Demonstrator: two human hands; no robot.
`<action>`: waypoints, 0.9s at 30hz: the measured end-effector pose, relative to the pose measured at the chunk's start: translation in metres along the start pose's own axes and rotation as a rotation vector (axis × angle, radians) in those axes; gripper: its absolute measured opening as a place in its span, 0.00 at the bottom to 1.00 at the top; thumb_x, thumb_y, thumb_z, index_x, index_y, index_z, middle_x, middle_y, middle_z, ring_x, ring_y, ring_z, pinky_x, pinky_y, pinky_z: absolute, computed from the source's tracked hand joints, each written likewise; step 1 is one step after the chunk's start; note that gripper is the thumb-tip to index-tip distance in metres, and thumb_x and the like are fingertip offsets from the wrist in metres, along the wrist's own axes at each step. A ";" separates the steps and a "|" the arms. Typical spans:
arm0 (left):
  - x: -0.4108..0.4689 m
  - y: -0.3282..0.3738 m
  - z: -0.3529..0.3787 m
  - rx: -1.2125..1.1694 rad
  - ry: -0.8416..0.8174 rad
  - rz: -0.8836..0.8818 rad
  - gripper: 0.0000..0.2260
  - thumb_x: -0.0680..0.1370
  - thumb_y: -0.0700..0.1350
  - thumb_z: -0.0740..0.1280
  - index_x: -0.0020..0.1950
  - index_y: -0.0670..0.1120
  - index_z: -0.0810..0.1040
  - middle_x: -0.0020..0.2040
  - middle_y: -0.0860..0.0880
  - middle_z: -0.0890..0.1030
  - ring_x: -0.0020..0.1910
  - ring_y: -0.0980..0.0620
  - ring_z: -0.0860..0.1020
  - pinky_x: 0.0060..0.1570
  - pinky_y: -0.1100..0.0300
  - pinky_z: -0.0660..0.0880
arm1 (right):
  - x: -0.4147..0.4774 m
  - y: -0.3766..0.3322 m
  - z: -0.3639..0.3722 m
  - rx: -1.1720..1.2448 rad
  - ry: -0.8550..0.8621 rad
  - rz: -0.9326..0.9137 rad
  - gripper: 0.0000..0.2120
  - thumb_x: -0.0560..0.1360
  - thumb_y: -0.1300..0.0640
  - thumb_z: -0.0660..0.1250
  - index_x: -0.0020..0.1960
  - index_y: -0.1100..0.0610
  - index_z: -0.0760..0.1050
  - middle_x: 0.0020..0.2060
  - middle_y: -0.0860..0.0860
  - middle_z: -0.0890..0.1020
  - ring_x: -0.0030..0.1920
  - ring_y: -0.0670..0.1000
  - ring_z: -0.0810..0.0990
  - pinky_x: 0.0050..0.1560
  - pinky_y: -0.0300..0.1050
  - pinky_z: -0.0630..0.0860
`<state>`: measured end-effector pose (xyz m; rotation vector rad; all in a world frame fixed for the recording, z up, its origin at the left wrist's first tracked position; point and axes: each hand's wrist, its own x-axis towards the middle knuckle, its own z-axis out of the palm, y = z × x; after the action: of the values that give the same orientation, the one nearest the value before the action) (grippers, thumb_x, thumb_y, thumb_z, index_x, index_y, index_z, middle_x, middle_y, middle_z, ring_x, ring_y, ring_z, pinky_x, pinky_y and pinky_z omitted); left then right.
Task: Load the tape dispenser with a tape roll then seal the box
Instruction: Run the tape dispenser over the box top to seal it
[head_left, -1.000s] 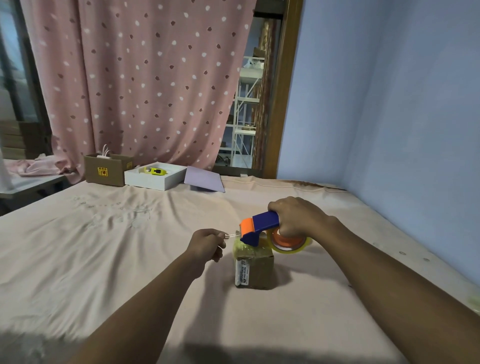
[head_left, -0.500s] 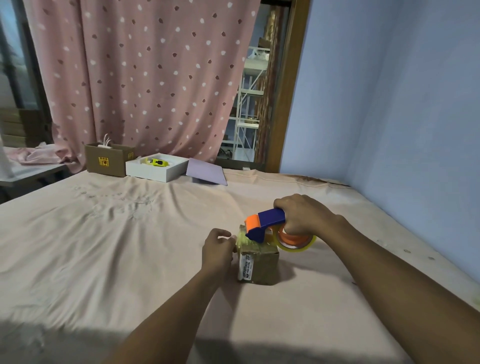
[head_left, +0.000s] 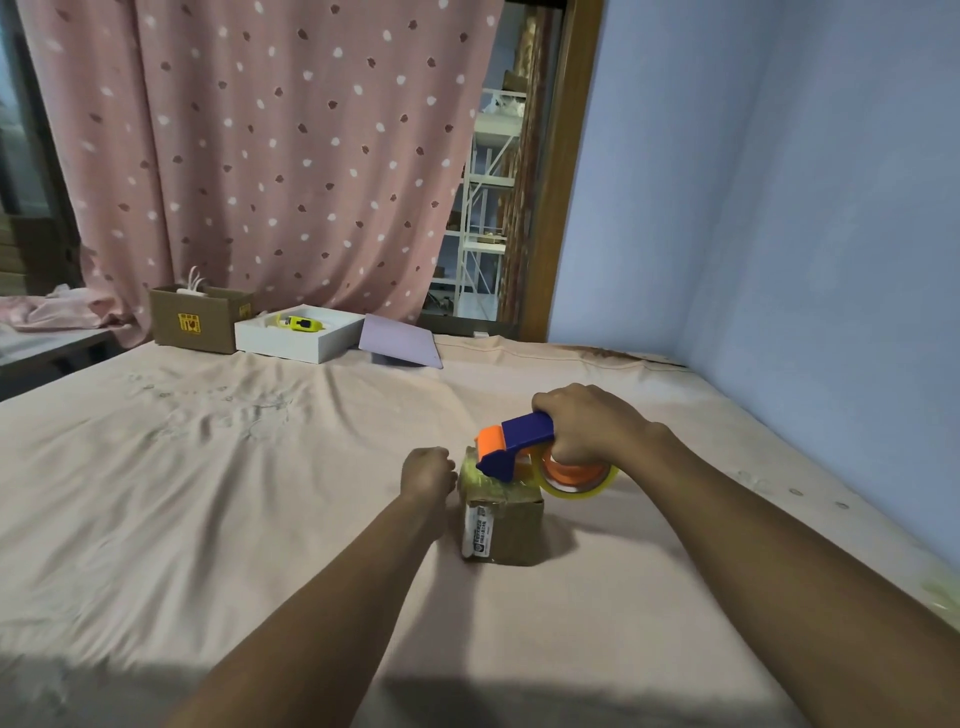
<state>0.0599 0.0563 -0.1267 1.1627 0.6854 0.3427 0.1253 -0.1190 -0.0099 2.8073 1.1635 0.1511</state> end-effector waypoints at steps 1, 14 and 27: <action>-0.002 0.002 0.005 0.039 -0.028 0.007 0.07 0.78 0.38 0.58 0.46 0.41 0.76 0.44 0.41 0.74 0.41 0.45 0.72 0.38 0.55 0.70 | 0.000 0.000 0.000 -0.001 0.003 -0.001 0.31 0.68 0.50 0.76 0.68 0.48 0.69 0.59 0.50 0.80 0.54 0.53 0.76 0.46 0.46 0.77; -0.015 -0.014 0.008 -0.050 -0.247 -0.009 0.07 0.78 0.42 0.63 0.50 0.43 0.80 0.42 0.41 0.84 0.38 0.42 0.83 0.39 0.54 0.80 | -0.003 0.001 0.004 0.023 0.015 0.027 0.33 0.68 0.50 0.77 0.69 0.48 0.69 0.60 0.51 0.80 0.56 0.54 0.77 0.48 0.46 0.78; -0.034 -0.005 0.021 0.095 -0.224 0.047 0.22 0.86 0.54 0.50 0.47 0.46 0.79 0.42 0.43 0.84 0.43 0.47 0.82 0.42 0.56 0.76 | -0.006 0.000 0.004 0.033 0.018 0.025 0.33 0.68 0.51 0.76 0.70 0.49 0.68 0.61 0.52 0.79 0.56 0.56 0.77 0.48 0.46 0.77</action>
<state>0.0476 0.0196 -0.1164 1.2868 0.4832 0.2173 0.1214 -0.1237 -0.0140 2.8558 1.1454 0.1610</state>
